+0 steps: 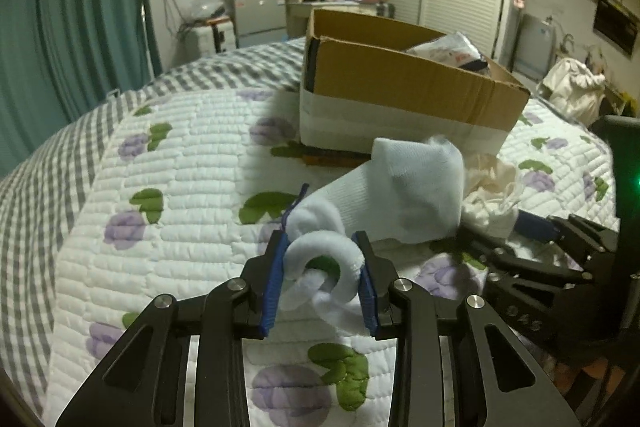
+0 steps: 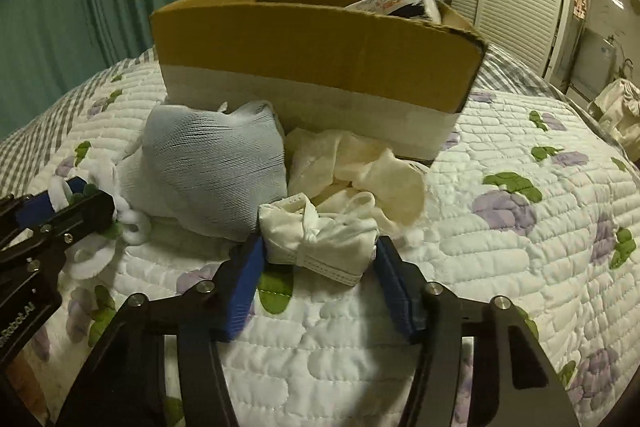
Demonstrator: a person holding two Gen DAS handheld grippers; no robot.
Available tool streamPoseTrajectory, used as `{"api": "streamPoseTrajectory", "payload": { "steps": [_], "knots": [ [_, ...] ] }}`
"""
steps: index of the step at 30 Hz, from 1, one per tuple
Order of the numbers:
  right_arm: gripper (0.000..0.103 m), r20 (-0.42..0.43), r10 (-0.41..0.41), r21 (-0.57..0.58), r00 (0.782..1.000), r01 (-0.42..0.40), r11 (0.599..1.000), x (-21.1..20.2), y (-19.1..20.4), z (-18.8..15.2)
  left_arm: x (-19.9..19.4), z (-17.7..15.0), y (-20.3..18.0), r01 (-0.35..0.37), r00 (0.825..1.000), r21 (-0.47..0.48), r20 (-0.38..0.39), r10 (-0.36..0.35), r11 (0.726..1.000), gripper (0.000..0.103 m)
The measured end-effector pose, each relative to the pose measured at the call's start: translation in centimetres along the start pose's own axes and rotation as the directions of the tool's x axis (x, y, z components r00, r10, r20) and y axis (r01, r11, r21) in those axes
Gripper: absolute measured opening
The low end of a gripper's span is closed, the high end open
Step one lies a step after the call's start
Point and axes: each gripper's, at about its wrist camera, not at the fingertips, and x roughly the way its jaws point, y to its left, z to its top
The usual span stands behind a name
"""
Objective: Organize soft objects
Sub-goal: 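Grasp the cream cloth bundle with the right tool, then carry the ring toy and cloth bundle over the box and release both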
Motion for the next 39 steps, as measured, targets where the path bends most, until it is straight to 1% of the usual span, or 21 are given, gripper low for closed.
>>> {"api": "streamPoseTrajectory", "payload": {
  "steps": [4,10,14,18,22,25,28,32,36,39],
  "knots": [
    [0.052,0.021,0.020,0.032,1.000,-0.021,0.999,-1.6,-0.7,-0.5,-0.7,-0.1,-0.4,0.001,1.000,0.008,0.004,-0.001,1.000,0.030],
    [0.052,0.037,0.032,0.031,0.999,-0.033,0.999,-5.5,-1.1,-1.5,-3.8,-1.0,-1.3,0.055,0.998,0.022,0.013,-0.055,0.998,0.028],
    [0.052,0.061,0.042,0.019,0.997,-0.043,0.999,-8.9,-1.2,-2.1,-6.5,-1.2,-2.3,0.091,0.995,0.042,0.029,-0.092,0.995,0.028],
    [0.052,0.087,0.056,0.004,0.995,-0.056,0.998,-12.4,-1.3,-2.6,-10.0,-0.3,-3.9,0.110,0.991,0.062,0.075,-0.115,0.992,0.028],
    [0.052,0.127,0.061,-0.013,0.990,-0.060,0.998,-16.0,-1.5,-2.0,-13.8,1.5,-5.2,0.119,0.979,0.093,0.153,-0.132,0.989,0.028],
    [0.052,0.172,0.077,-0.016,0.982,-0.076,0.997,-18.7,-2.2,-0.5,-15.5,3.2,-5.8,0.132,0.969,0.101,0.199,-0.150,0.986,0.028],
    [0.052,0.205,0.081,-0.030,0.975,-0.076,0.997,-20.8,-2.7,1.5,-16.5,5.3,-6.3,0.109,0.963,0.126,0.234,-0.137,0.986,0.028],
    [0.052,0.252,0.074,-0.068,0.965,-0.059,0.996,-22.6,-3.2,5.4,-17.1,8.4,-6.4,0.104,0.950,0.138,0.280,-0.139,0.985,0.028],
    [0.052,0.298,0.053,-0.127,0.953,-0.015,0.992,-23.1,-3.0,10.1,-16.3,11.4,-5.9,0.109,0.940,0.134,0.309,-0.146,0.985,0.028],
    [0.052,0.318,0.052,-0.164,0.947,0.001,0.986,-22.5,-2.7,13.3,-14.5,13.3,-5.5,0.082,0.940,0.146,0.316,-0.126,0.986,0.028]
  ]
}}
